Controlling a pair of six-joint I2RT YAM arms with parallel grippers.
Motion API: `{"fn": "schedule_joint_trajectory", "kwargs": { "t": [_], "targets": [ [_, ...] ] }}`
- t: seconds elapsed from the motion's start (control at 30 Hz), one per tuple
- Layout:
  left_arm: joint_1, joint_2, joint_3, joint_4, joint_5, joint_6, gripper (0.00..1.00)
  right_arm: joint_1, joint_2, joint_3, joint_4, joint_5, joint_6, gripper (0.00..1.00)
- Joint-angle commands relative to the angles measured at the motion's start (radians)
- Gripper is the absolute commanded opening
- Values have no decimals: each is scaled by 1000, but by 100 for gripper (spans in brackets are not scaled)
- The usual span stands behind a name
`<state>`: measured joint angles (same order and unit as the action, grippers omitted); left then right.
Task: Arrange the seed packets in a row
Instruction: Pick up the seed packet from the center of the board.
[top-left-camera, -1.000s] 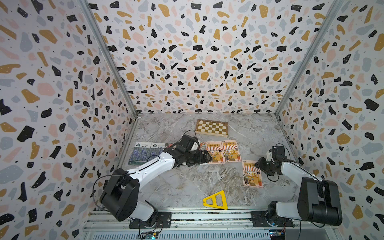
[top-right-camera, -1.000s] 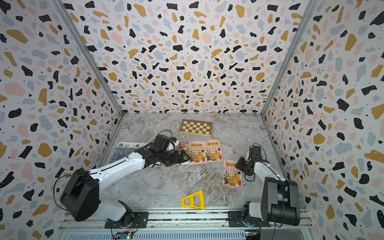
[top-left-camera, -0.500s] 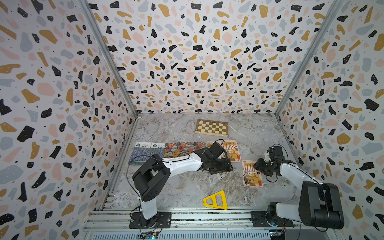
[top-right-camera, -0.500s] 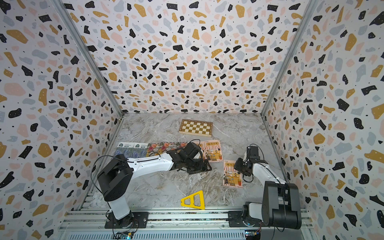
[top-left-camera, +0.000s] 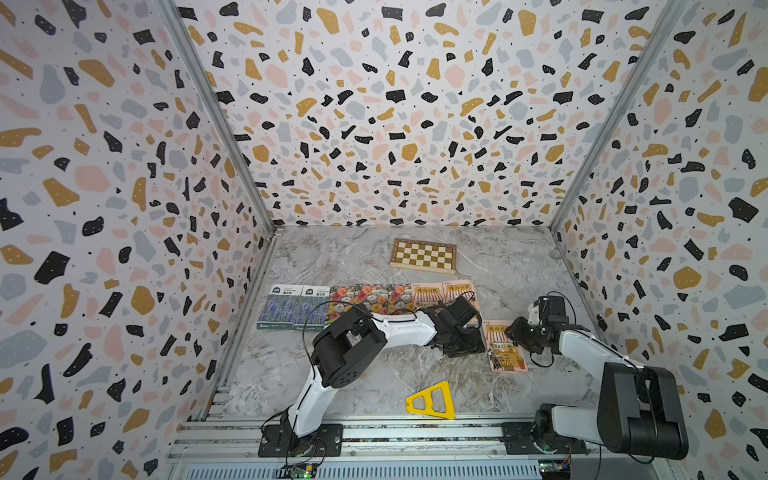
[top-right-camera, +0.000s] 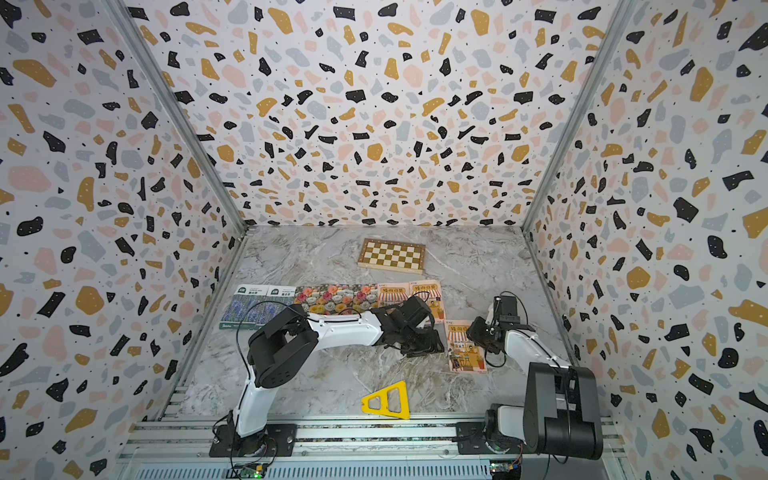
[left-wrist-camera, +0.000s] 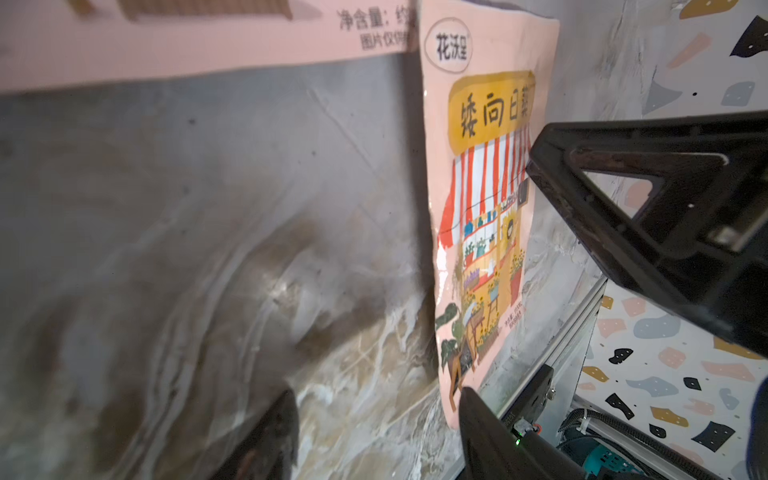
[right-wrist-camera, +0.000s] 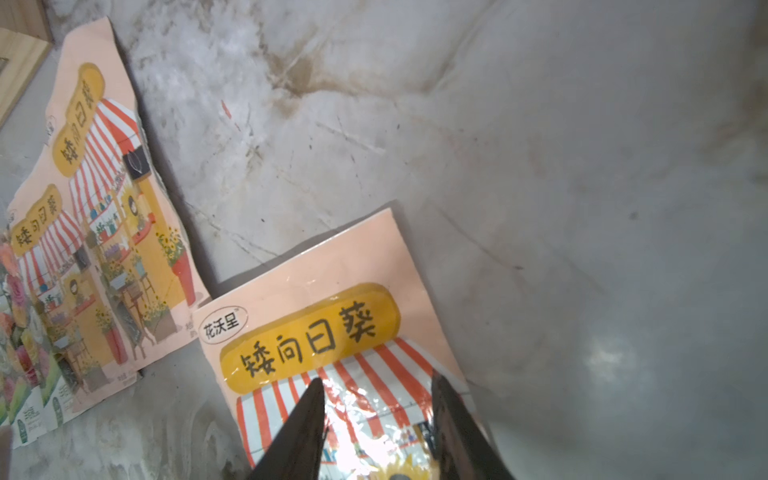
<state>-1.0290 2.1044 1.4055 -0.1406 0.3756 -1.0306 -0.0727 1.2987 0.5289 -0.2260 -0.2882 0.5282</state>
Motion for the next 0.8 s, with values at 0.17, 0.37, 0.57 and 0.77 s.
{"fn": "schedule_joint_trajectory", "kwargs": {
  "t": [0.17,0.37,0.57,0.77],
  "targets": [
    [-19,56,67,93,-63,-58,50,-7,-4,-46,-69,-19,11,43],
    [-20,134,129,136,-62,-77,46,-21,-2,-47,-71,-37,3,44],
    [-22,171,155,237,-24,-58,46,-29,12,-50,-65,-60,-3,43],
    [-20,185,207,211,-9,-5,43,-44,25,-32,-80,-93,-22,43]
  ]
}}
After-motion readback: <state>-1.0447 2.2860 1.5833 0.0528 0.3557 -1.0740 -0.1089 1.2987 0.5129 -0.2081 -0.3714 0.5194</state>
